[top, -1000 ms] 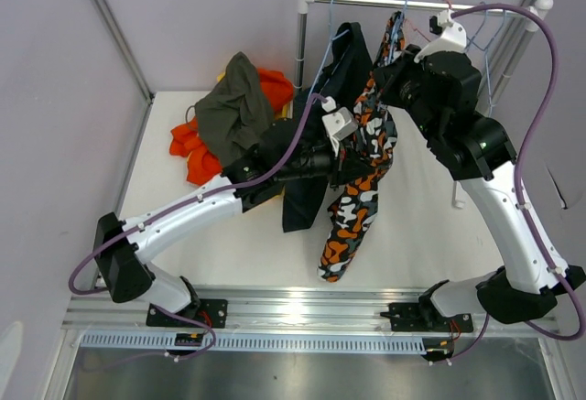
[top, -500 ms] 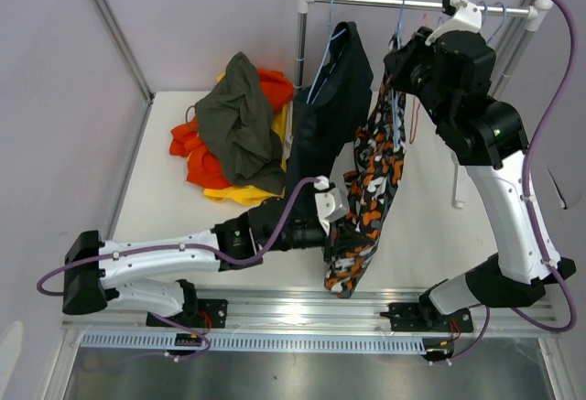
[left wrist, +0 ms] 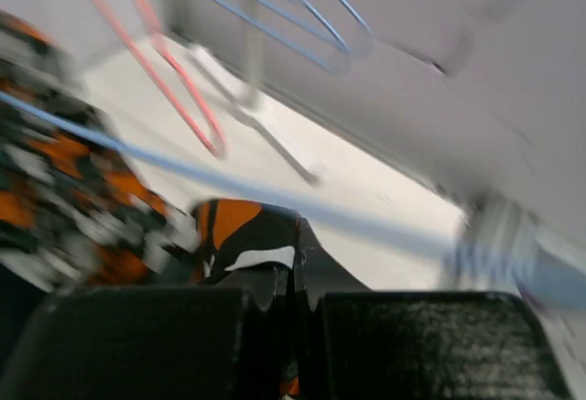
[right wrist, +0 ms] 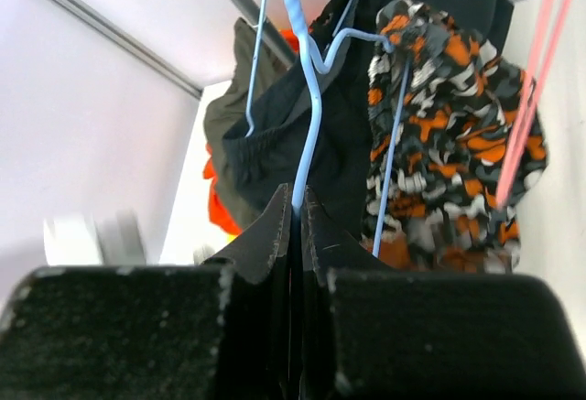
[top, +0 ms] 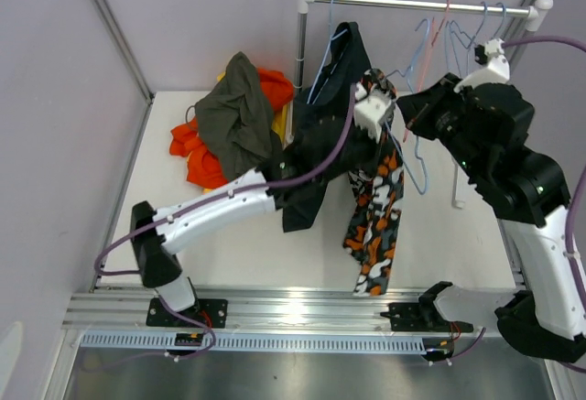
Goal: Remove the shorts from the hanger
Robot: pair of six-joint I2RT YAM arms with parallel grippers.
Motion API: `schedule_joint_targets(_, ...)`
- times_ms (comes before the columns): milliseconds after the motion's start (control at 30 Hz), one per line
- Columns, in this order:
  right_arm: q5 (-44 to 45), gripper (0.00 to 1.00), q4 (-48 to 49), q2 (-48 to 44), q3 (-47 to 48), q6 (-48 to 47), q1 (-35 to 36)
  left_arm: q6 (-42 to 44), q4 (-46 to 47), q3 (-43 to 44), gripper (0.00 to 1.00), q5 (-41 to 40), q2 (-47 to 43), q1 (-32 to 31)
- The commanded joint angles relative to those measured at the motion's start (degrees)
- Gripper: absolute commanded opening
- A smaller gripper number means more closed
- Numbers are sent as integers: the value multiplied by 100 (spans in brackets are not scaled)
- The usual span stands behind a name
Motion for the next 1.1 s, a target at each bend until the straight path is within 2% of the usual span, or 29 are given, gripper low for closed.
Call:
schedule_joint_targets(0,-239,0,-116,-257,117,479,21,-63,-1614,1359,0,-787,899,436)
schedule_joint_targets(33,-266,0,-143,-275,135,514,21,-55,-1908,2110,0,-876,1095,516)
schedule_joint_targets(100,-205,0,-134,-293,257,454,21,-29,-2357,2311,0,-1000,1237,508)
schedule_joint_targets(200,84,0,-161,-30,616,181,4,-186,-1835,1224,0,-895,695,237)
schedule_joint_targets(233,129,0,-143,76,731,15,-14,-239,-1701,961,0,-886,179,148)
schedule_joint_targets(267,182,0,-135,329,854,-65,-40,-396,-1604,192,0,-877,-96,60)
schedule_joint_targets(333,217,0,-65,603,1292,-214,-119,-590,-1429,-270,0,-946,-614,-307)
schedule_joint_targets(367,304,0,-38,726,1443,-389,-137,-748,-1375,-934,0,-1017,-1096,-466)
schedule_joint_targets(467,366,0,59,1262,2100,-662,-294,-915,-1383,-1710,0,-1263,-1800,-1143)
schedule_joint_targets(600,385,0,199,1834,2631,-821,-601,-1223,-1927,-1960,0,-1965,-2390,-1838)
schedule_joint_targets(667,306,0,410,2010,2527,-813,-838,-1364,-2121,-2126,0,-2334,-2811,-2155)
schedule_joint_targets(800,104,0,796,2177,2079,-716,-1190,-1601,-2166,-2408,0,-2485,-3436,-2287)
schedule_joint_targets(1067,-362,0,1878,1879,522,-777,-1490,-1532,-2210,-2409,0,-2810,-3764,-2287)
